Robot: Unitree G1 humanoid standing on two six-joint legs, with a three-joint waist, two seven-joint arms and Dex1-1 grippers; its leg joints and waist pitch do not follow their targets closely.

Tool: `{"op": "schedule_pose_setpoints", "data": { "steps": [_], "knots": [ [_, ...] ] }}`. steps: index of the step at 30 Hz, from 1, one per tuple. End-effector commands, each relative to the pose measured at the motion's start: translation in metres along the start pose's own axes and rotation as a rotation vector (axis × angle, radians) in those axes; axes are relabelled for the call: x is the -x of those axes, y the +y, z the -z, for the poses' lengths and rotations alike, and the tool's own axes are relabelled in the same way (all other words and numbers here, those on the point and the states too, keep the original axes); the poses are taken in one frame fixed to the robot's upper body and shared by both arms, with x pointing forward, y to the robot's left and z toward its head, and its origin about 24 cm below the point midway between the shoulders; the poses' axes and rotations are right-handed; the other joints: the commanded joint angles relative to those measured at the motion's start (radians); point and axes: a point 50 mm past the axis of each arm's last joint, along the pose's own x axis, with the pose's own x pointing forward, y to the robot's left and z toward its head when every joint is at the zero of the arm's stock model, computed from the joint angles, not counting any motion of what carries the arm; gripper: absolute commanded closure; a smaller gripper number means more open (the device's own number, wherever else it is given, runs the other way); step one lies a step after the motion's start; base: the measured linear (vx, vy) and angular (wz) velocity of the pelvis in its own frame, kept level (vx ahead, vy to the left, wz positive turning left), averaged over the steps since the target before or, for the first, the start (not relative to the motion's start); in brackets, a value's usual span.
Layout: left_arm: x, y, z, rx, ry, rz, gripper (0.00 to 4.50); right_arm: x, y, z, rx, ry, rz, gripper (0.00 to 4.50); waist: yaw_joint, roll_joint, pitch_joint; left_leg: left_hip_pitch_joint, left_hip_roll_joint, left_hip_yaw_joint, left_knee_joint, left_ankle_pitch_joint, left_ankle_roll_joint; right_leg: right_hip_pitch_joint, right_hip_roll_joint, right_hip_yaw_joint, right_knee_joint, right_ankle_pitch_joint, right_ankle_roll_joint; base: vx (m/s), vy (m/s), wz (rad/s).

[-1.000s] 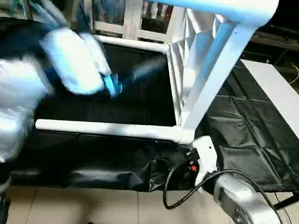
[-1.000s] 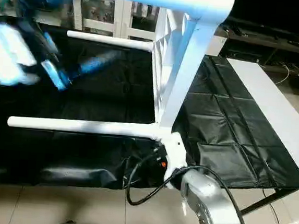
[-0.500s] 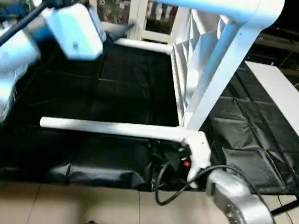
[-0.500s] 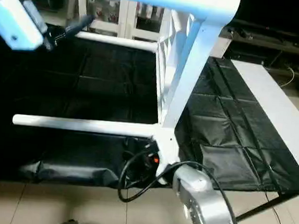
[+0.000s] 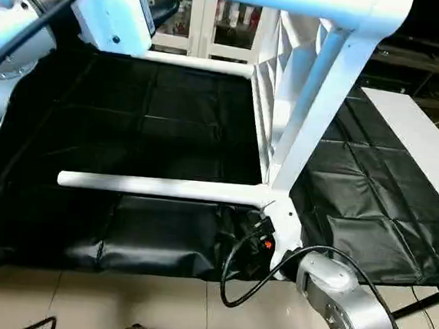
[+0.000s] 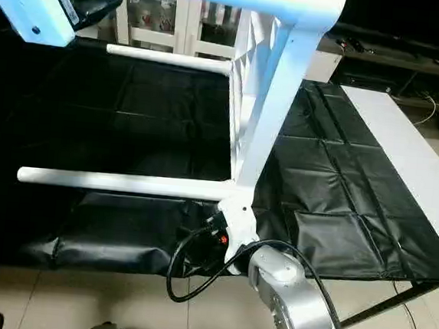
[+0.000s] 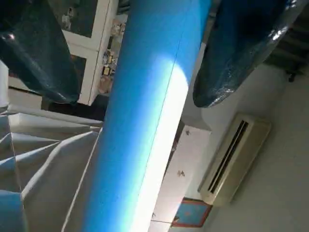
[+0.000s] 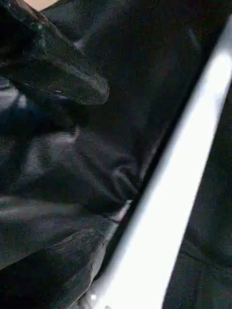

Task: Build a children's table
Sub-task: Flip table

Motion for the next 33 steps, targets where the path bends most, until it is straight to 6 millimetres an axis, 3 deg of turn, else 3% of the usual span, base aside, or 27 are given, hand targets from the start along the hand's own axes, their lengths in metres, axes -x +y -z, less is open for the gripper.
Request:
{"op": "schedule_pose_setpoints", "data": {
  "steps": [1, 6, 11, 22, 33],
  "knots": [
    [-0.004, 0.006, -0.002, -0.017, -0.004, -0.023, 0.68, 0.006, 0.007, -0.017, 0.023, -0.13, -0.098, 0.0, -0.001, 0.043, -0.059, 0.063, 0.034, -0.038, -0.09, -0.608, -0.181, -0.011, -0.043, 0.013, -0.075, -0.254, -0.132, 0.0, 0.0, 0.0],
    [-0.005, 0.006, 0.002, -0.011, 0.007, -0.034, 1.18, 0.013, 0.02, -0.039, -0.032, -0.355, -0.233, 0.0, -0.001, 0.045, -0.057, 0.06, 0.035, -0.038, -0.09, -0.609, -0.16, -0.012, -0.046, 0.016, -0.077, -0.269, -0.143, 0.0, 0.0, 0.0],
    [-0.005, 0.006, 0.006, 0.0, 0.025, -0.04, 1.52, 0.019, 0.031, -0.047, -0.013, -0.475, -0.299, 0.0, 0.004, 0.047, -0.054, 0.06, 0.035, -0.042, -0.094, -0.636, -0.166, -0.014, -0.045, 0.014, -0.078, -0.293, -0.141, 0.0, 0.0, 0.0],
    [-0.001, 0.007, 0.013, 0.034, 0.07, -0.065, 2.28, 0.022, 0.031, -0.048, -0.004, -0.53, -0.306, 0.0, 0.006, 0.05, -0.051, 0.06, 0.035, -0.049, -0.096, -0.677, -0.164, -0.018, -0.047, 0.016, -0.085, -0.356, -0.138, 0.0, 0.0, 0.0],
    [0.008, 0.014, 0.029, 0.178, 0.168, -0.231, 2.46, 0.02, 0.029, -0.046, 0.004, -0.525, -0.289, 0.0, 0.014, 0.049, -0.051, 0.058, 0.034, -0.046, -0.094, -0.641, -0.154, -0.016, -0.048, 0.017, -0.082, -0.339, -0.147, 0.0, 0.0, 0.0]
  ]
}}
